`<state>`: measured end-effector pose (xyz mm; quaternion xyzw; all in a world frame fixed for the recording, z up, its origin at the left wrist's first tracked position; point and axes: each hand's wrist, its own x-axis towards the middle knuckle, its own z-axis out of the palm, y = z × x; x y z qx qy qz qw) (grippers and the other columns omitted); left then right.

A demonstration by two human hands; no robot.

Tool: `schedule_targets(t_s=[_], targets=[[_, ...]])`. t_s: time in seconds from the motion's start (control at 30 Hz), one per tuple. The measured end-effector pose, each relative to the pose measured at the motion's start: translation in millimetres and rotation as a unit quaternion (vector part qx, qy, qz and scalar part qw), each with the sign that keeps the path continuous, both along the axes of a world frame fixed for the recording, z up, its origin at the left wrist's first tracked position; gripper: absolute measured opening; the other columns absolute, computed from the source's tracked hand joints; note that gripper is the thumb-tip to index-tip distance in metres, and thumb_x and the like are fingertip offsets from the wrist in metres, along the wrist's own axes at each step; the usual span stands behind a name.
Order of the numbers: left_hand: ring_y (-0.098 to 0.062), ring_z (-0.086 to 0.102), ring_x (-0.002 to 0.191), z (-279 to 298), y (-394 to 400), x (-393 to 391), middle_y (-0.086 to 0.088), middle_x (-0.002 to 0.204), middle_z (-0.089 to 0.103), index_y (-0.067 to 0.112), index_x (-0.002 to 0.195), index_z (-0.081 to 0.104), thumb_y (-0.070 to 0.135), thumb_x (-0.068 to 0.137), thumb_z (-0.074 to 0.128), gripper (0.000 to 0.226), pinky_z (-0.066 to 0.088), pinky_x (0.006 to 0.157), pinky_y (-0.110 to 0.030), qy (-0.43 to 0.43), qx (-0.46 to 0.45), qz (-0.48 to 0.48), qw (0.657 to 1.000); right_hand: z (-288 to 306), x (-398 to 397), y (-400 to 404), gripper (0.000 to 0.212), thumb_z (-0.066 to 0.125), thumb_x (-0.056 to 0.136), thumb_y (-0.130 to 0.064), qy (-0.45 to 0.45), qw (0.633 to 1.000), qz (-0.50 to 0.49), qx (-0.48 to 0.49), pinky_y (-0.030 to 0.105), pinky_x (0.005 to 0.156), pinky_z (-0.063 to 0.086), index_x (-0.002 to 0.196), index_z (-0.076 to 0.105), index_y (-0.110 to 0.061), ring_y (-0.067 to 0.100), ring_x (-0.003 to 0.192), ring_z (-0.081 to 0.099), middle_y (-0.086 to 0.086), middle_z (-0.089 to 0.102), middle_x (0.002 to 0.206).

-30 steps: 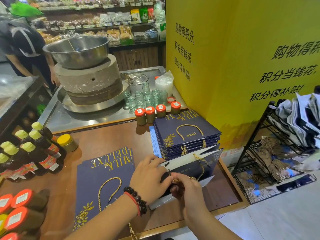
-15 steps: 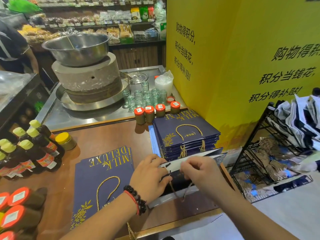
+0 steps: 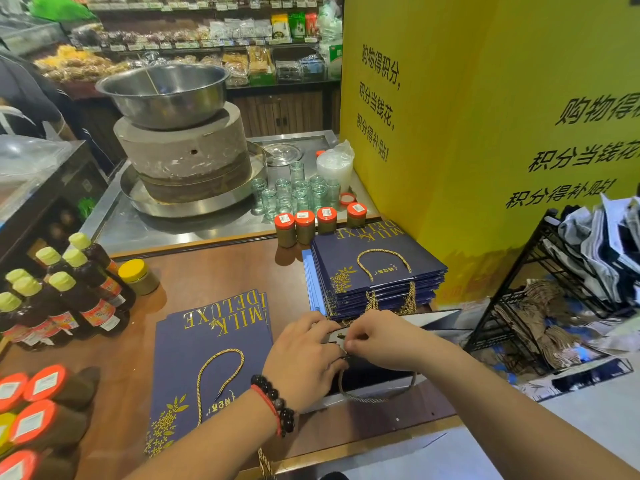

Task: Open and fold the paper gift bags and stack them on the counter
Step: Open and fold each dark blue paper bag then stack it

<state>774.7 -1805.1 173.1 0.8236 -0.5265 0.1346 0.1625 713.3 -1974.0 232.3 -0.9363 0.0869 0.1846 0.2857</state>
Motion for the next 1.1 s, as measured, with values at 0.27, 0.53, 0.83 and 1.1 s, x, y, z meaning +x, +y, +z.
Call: schedule_targets(t_s=[0.27, 0.53, 0.83, 1.1], targets=[[-0.018, 0.047, 0.104, 1.6, 0.0, -0.7, 0.009, 0.11, 0.065, 0.031, 0.082, 0.076, 0.038, 0.067, 0.08, 0.017, 0.051, 0.073, -0.035, -0.002, 0.02, -0.009, 1.0, -3.5, -0.8, -1.8, 0.017, 0.062, 0.09, -0.031, 0.012, 0.998, -0.021, 0.05, 0.029, 0.067, 0.048, 0.084, 0.076, -0.025, 0.017, 0.082, 0.063, -0.001, 0.07, 0.083], [-0.016, 0.047, 0.104, 1.9, -2.6, 2.4, 0.012, 0.11, 0.064, 0.031, 0.083, 0.075, 0.047, 0.079, 0.052, 0.028, 0.051, 0.075, -0.033, 0.006, 0.006, -0.003, 1.0, -13.1, -2.0, 6.9, 0.017, 0.055, 0.094, -0.027, -0.022, 0.999, -0.042, -0.015, 0.031, 0.069, 0.042, 0.077, 0.061, -0.026, 0.015, 0.079, 0.053, -0.004, 0.058, 0.079], [-0.016, 0.045, 0.106, 4.1, -0.5, 2.3, 0.011, 0.111, 0.064, 0.03, 0.087, 0.074, 0.032, 0.072, 0.075, 0.015, 0.052, 0.079, -0.033, 0.004, 0.024, 0.002, 1.0, -19.2, -6.2, 11.0, 0.019, 0.048, 0.098, -0.032, -0.052, 0.996, -0.065, -0.036, 0.033, 0.07, 0.036, 0.081, 0.053, -0.025, 0.016, 0.083, 0.049, -0.005, 0.055, 0.084], [-0.017, 0.048, 0.106, 4.7, -1.1, 3.5, 0.01, 0.11, 0.065, 0.028, 0.087, 0.075, 0.027, 0.072, 0.075, 0.016, 0.053, 0.079, -0.034, 0.018, 0.022, 0.006, 1.0, -21.2, -7.1, 14.2, 0.027, 0.042, 0.099, -0.036, -0.055, 0.995, -0.075, -0.042, 0.039, 0.074, 0.044, 0.074, 0.045, -0.027, 0.018, 0.079, 0.053, -0.006, 0.052, 0.077]])
